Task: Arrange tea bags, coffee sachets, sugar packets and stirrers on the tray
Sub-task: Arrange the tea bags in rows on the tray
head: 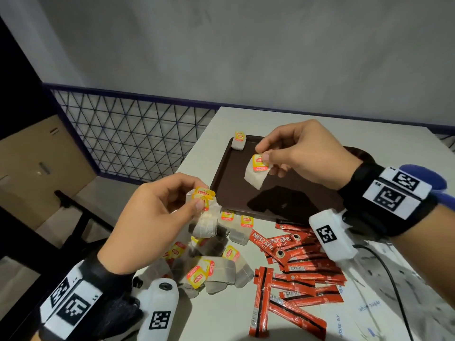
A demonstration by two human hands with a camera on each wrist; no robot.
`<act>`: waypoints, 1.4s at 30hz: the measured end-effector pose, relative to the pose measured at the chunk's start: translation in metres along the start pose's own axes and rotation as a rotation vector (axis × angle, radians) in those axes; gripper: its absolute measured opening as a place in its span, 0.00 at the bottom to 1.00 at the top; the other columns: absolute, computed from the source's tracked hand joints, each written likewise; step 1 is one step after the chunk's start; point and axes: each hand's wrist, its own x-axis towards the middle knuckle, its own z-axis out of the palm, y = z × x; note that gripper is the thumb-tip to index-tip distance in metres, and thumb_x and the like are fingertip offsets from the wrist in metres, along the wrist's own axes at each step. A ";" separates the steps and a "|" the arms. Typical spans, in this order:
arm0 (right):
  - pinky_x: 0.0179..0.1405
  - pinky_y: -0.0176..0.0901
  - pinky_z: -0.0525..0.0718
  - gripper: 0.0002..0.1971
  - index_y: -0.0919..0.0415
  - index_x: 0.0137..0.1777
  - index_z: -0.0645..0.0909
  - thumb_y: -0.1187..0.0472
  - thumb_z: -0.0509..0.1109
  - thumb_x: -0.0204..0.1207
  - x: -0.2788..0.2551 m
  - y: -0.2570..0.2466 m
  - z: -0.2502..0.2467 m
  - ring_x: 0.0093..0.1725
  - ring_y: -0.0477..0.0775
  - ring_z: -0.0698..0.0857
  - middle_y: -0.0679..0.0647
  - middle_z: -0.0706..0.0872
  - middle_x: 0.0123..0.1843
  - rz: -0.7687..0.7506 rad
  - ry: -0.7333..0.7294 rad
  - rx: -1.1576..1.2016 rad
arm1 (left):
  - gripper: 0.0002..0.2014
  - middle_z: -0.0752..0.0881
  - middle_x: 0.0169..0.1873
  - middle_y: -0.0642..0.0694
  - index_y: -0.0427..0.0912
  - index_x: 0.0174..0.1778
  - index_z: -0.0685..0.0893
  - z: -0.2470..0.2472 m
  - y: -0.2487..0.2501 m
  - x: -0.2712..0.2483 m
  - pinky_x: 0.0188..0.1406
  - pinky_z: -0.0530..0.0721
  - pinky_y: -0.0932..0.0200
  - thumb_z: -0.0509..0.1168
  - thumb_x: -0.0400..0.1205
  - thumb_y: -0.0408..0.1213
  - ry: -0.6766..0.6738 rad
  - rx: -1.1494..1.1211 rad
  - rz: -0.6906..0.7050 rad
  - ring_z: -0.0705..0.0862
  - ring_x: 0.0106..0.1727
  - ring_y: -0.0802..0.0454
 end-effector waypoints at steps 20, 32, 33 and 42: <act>0.36 0.40 0.88 0.06 0.55 0.51 0.94 0.66 0.79 0.79 -0.005 -0.022 -0.005 0.41 0.50 0.91 0.47 0.95 0.45 -0.148 -0.240 -0.131 | 0.08 0.93 0.59 0.46 0.45 0.53 0.92 0.008 0.004 0.014 0.73 0.83 0.48 0.78 0.79 0.34 -0.009 -0.138 0.225 0.88 0.69 0.47; 0.40 0.53 0.93 0.06 0.56 0.51 0.94 0.68 0.80 0.78 -0.015 -0.049 0.002 0.40 0.63 0.92 0.54 0.94 0.45 -0.252 -0.255 -0.119 | 0.11 0.93 0.46 0.49 0.42 0.53 0.93 0.026 0.010 0.012 0.54 0.87 0.57 0.77 0.78 0.25 -0.108 -0.107 0.263 0.91 0.50 0.47; 0.40 0.52 0.93 0.07 0.55 0.50 0.94 0.67 0.81 0.77 -0.015 -0.049 0.004 0.38 0.61 0.92 0.54 0.94 0.43 -0.247 -0.224 -0.142 | 0.11 0.93 0.47 0.49 0.44 0.54 0.93 0.027 0.009 0.012 0.54 0.88 0.53 0.78 0.79 0.26 -0.090 -0.075 0.271 0.91 0.50 0.45; 0.36 0.33 0.86 0.07 0.50 0.42 0.93 0.64 0.84 0.73 -0.019 -0.046 0.013 0.29 0.38 0.87 0.45 0.92 0.34 -0.159 -0.054 -0.243 | 0.11 0.93 0.47 0.55 0.47 0.55 0.94 0.039 0.006 0.009 0.54 0.91 0.44 0.79 0.79 0.29 0.015 0.080 0.280 0.92 0.51 0.45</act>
